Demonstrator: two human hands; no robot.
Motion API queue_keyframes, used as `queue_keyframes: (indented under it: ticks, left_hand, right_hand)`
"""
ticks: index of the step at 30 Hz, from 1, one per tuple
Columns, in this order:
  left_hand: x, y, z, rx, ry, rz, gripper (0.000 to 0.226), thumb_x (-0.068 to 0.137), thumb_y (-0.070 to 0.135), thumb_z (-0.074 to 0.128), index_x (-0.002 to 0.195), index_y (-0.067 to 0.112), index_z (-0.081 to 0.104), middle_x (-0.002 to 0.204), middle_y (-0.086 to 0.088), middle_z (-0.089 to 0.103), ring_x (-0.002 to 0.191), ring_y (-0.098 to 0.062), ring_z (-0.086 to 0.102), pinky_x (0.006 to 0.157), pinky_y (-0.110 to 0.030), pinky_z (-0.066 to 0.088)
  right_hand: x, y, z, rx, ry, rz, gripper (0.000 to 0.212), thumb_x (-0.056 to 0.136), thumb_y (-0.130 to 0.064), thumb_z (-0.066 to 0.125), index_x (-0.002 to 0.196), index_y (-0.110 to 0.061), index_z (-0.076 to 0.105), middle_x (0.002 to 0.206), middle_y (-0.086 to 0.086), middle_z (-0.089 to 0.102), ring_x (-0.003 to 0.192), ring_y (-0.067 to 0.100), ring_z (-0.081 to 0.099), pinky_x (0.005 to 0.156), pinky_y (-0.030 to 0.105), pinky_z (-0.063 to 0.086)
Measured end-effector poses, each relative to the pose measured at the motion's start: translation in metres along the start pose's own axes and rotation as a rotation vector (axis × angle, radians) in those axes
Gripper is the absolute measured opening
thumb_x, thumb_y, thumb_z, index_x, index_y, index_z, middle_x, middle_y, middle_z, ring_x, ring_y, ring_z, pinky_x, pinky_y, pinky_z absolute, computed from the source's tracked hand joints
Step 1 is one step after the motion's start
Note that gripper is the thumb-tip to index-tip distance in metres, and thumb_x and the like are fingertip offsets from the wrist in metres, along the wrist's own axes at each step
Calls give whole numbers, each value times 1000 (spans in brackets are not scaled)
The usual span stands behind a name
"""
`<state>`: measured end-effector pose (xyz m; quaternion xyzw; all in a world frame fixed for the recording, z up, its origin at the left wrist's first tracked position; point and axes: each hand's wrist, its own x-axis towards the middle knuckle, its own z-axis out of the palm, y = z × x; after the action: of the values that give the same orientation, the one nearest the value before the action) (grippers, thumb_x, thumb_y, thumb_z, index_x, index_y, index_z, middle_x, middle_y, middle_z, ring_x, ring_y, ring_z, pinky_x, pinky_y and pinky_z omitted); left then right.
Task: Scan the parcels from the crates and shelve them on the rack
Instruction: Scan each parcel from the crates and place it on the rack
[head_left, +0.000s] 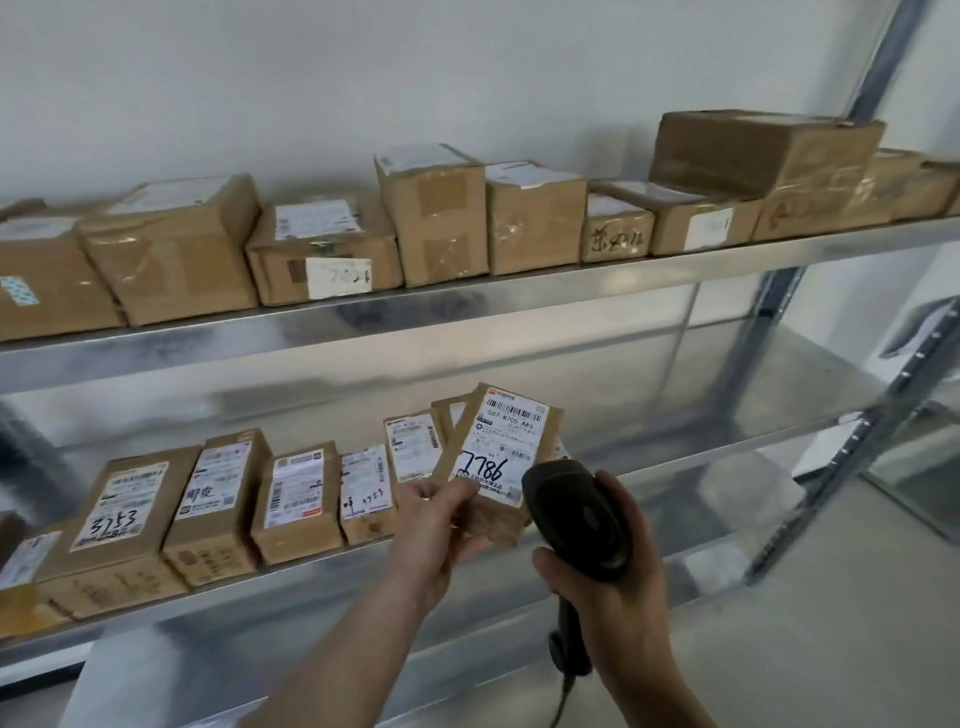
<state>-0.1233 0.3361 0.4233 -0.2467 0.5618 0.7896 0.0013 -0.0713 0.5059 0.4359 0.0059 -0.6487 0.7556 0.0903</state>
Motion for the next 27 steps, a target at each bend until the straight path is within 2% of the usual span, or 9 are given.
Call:
queue_keyframes:
  ticks: [2, 4, 7, 9, 11, 15, 20, 23, 27]
  left_hand:
    - [5, -7, 20, 12, -9, -7, 49, 87, 13, 74, 125, 3, 46, 106, -19, 73, 84, -27, 75, 82, -52, 60]
    - [8, -11, 35, 15, -7, -20, 53, 83, 18, 79, 122, 3, 47, 110, -21, 71, 93, -31, 73, 90, -54, 56]
    - [12, -14, 53, 73, -29, -18, 57, 71, 31, 82, 111, 9, 49, 109, -20, 72, 97, -33, 72, 80, -44, 58]
    - [16, -16, 61, 137, -35, 8, 46, 76, 31, 81, 104, 12, 50, 111, -22, 71, 91, -28, 69, 72, -38, 52]
    - [18, -17, 69, 184, -50, 39, 41, 82, 27, 79, 106, 9, 51, 112, -23, 69, 87, -24, 65, 70, -36, 48]
    - [20, -14, 84, 304, -72, 127, 69, 64, 49, 80, 110, 4, 55, 106, -19, 68, 89, -27, 65, 73, -39, 47]
    - [38, -16, 100, 378, -97, 152, 43, 79, 37, 81, 96, 7, 55, 99, -15, 68, 88, -26, 64, 74, -38, 45]
    - [42, -21, 114, 424, -97, 172, 36, 85, 35, 78, 96, 10, 56, 99, -12, 68, 92, -27, 65, 75, -39, 49]
    - [57, -24, 141, 536, -74, 188, 34, 87, 41, 74, 97, 12, 60, 97, -9, 70, 89, -24, 68, 83, -46, 55]
  right_hand:
    - [14, -5, -13, 14, 4, -9, 75, 53, -6, 78, 121, -32, 61, 105, -11, 76, 92, 7, 72, 75, 21, 58]
    - [26, -9, -23, 37, 11, -2, 73, 53, -5, 77, 120, -28, 60, 103, -14, 77, 91, 4, 72, 73, 18, 57]
    - [40, -6, -36, 14, 29, 1, 75, 53, -6, 77, 123, -28, 59, 105, -15, 76, 94, 5, 72, 75, 22, 58]
    - [46, -1, -42, 7, 62, 10, 80, 54, -7, 78, 129, -28, 58, 108, -8, 75, 94, 13, 72, 80, 35, 57]
    - [51, 4, -49, 29, 105, 12, 81, 53, -7, 78, 128, -30, 59, 108, 1, 76, 90, 20, 69, 79, 40, 54]
    - [63, 5, -57, 24, 185, 10, 78, 51, -9, 81, 122, -37, 61, 110, 10, 76, 90, 26, 67, 84, 47, 55]
    - [80, 9, -67, -1, 230, -15, 84, 52, -8, 81, 132, -22, 60, 113, 7, 75, 104, 42, 69, 92, 63, 53]
    - [91, 10, -78, 8, 233, -9, 74, 53, -8, 80, 121, -31, 62, 107, -2, 76, 93, 29, 71, 86, 56, 57]
    - [123, 14, -97, -9, 176, 12, 72, 57, -1, 83, 116, -35, 61, 96, -12, 76, 76, 11, 70, 63, 40, 59]
